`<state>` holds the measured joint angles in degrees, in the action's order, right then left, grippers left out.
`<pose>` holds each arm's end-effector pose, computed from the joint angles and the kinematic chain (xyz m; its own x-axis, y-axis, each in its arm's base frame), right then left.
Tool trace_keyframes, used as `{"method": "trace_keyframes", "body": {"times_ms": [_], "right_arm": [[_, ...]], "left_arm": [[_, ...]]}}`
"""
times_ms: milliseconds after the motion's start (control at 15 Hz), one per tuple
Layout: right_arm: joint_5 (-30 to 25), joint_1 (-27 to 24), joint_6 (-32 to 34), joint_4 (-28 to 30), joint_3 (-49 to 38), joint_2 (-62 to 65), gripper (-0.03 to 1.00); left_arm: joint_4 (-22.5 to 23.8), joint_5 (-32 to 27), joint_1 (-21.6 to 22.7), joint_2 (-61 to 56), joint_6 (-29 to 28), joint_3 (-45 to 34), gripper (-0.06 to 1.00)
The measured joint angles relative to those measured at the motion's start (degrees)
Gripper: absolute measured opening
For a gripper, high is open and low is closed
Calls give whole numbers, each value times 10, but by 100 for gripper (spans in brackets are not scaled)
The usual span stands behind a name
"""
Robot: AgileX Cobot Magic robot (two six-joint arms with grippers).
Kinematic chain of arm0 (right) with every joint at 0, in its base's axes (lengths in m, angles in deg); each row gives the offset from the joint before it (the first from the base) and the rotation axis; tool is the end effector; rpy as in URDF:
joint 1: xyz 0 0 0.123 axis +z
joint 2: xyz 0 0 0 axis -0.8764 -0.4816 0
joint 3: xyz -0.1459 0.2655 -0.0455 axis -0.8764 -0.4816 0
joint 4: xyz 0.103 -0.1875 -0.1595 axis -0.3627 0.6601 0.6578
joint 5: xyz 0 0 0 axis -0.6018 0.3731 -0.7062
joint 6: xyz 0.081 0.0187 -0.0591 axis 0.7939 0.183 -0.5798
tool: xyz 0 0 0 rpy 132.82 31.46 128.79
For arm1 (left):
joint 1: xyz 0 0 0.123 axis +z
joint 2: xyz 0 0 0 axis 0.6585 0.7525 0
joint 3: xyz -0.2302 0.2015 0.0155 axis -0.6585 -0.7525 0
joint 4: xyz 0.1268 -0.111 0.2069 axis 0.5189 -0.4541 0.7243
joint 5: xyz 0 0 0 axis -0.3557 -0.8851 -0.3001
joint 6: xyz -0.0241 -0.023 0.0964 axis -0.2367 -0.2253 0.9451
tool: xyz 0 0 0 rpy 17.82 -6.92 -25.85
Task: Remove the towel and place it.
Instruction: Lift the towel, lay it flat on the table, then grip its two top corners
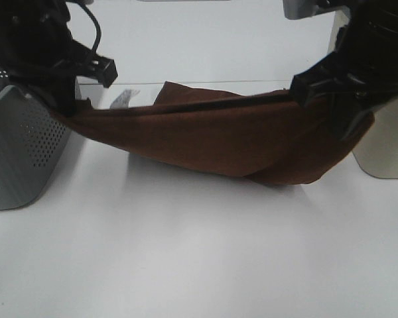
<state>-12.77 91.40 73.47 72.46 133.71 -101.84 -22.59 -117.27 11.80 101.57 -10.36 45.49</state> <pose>0.2646 0.1485 0.3064 -0.8704 -0.4511 -0.1972 -0.4535 0.8905 -0.0356 0.3185 -0.1732 0.2954 -0.9293 0.3072 -0.2051 0.3113 0.9502 0.0126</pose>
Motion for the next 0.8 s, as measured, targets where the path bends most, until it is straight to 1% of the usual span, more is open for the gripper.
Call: {"method": "trace_keyframes", "body": {"times_ms": [200, 333, 400, 467, 600, 800], "right_arm": [[3, 0, 0, -42, -94, 77, 0], [9, 0, 0, -64, -152, 120, 0], [9, 0, 0, -71, -166, 131, 0], [11, 0, 0, -91, -201, 161, 0], [11, 0, 0, -112, -234, 190, 0], [11, 0, 0, -135, -266, 223, 0]], "left_arm": [[17, 6, -52, -61, -61, -95, 0], [16, 13, -83, -102, -103, -146, 0], [16, 15, -90, -111, -114, -158, 0], [14, 18, -110, -132, -140, -190, 0], [1, 18, -141, -156, -172, -233, 0], [-21, 19, -182, -166, -201, -276, 0]]}}
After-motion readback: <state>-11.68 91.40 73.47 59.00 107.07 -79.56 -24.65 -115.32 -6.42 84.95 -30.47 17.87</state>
